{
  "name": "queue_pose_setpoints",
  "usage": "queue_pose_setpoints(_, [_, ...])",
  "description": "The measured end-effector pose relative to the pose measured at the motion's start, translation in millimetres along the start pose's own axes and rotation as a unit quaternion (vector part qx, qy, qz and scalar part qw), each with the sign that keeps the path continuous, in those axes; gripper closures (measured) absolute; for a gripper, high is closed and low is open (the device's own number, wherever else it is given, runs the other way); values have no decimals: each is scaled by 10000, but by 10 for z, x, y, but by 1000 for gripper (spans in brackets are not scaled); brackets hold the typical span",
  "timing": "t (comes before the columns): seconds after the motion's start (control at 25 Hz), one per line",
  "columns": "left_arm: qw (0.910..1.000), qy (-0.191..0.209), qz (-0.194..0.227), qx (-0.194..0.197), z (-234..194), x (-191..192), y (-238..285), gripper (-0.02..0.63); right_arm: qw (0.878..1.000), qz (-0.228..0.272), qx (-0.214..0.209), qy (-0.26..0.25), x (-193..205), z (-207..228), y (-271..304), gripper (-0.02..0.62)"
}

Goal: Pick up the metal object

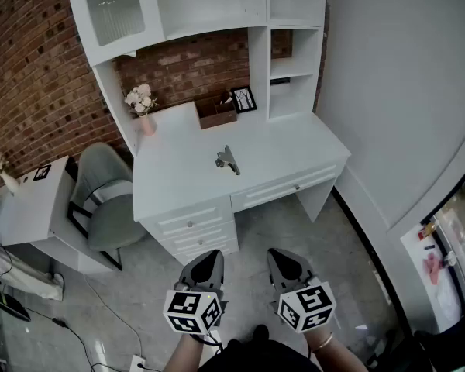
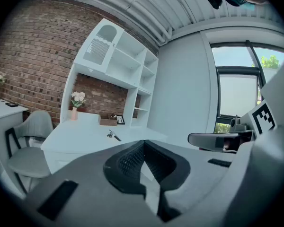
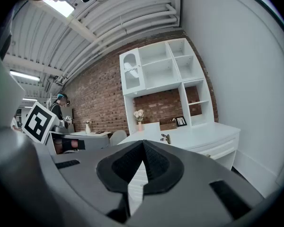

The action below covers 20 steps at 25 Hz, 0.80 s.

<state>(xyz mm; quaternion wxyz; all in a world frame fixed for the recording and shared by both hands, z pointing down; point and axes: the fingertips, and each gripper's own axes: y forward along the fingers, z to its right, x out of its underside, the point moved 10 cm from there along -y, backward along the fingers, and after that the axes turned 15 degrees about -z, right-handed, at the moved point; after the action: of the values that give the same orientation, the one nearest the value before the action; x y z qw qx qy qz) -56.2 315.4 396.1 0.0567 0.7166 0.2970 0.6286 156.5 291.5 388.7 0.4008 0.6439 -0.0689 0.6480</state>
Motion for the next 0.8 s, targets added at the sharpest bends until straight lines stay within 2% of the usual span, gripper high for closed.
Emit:
queue_pose_setpoints(0.4, [9996, -105, 113, -218, 97, -119, 167, 597, 9996, 55, -230, 183, -20, 331, -24, 591])
queue_pose_setpoints(0.8, [9992, -73, 84, -384, 22, -271, 395, 597, 9994, 69, -194, 293, -120, 575, 71, 591])
